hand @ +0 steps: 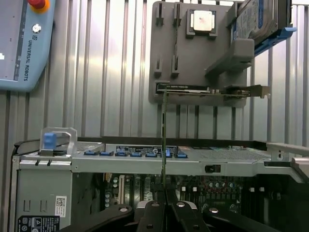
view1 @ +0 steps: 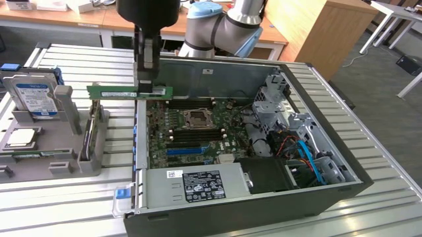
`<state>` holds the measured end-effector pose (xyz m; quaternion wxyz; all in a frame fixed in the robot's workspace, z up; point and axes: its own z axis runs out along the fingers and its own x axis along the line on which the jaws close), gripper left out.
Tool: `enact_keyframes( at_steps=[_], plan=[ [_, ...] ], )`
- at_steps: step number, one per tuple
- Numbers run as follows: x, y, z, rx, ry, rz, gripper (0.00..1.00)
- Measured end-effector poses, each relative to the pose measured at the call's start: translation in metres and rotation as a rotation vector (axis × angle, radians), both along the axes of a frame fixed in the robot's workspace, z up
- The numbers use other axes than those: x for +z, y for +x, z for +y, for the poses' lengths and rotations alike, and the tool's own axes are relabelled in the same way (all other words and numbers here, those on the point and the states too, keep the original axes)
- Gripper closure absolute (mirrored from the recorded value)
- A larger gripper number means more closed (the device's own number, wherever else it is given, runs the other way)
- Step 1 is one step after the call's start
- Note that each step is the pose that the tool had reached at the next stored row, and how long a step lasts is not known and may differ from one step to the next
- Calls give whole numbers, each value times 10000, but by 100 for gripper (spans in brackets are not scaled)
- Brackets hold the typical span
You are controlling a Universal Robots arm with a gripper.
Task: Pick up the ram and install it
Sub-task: 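Pick up the ram and move it above insertion slot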
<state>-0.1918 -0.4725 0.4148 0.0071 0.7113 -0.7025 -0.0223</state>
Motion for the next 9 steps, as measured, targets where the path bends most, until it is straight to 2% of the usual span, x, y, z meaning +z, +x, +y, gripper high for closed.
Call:
enact_keyframes(
  at_steps=[2, 3, 5, 9],
  plan=[
    [0, 54, 0, 2, 0, 0, 88],
    [0, 180, 0, 12, 0, 0, 88],
    [1, 299, 0, 20, -1, 1, 88],
    [0, 422, 0, 32, 1, -1, 88]
  ],
)
